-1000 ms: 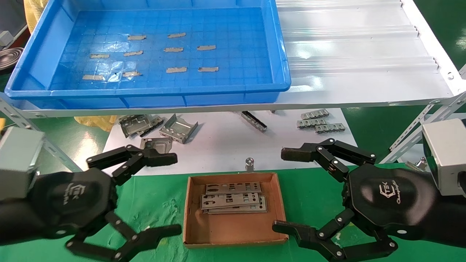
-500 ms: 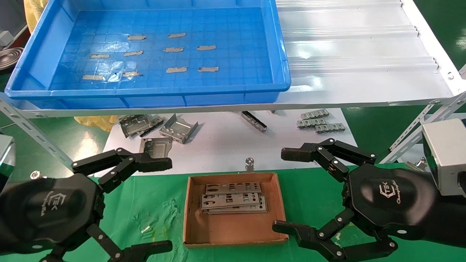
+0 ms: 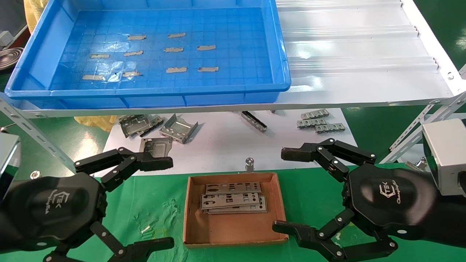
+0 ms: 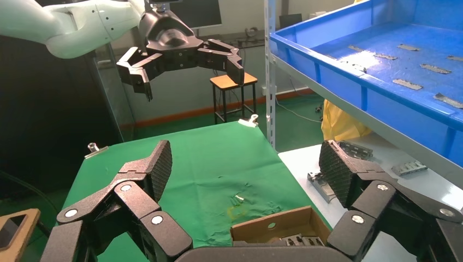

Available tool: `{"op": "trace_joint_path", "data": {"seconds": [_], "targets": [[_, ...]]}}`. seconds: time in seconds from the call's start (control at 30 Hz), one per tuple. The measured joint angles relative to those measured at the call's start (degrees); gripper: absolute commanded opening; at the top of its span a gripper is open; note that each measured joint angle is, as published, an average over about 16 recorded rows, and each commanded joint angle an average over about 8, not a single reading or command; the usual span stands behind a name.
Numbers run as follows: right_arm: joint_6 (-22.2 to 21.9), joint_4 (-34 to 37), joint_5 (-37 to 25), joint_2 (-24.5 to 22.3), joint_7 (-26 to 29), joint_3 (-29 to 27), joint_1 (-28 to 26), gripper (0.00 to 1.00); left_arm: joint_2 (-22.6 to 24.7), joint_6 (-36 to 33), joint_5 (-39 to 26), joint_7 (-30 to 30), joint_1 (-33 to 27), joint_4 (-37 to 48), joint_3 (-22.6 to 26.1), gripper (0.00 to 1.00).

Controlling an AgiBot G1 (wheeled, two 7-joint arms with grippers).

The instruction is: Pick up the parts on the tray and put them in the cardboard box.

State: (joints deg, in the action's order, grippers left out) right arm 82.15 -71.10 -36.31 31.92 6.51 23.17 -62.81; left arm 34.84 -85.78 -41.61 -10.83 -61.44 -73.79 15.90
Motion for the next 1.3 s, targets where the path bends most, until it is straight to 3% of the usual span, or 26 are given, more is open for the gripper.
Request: {"op": "trace_joint_path", "data": {"seconds": [1.3], "targets": [[0.0,0.0,0.0,0.0,0.0,0.0,0.0,1.0,0.2,0.1,-0.3,0.1,-0.1,0.3,0.1,1.0]]}}
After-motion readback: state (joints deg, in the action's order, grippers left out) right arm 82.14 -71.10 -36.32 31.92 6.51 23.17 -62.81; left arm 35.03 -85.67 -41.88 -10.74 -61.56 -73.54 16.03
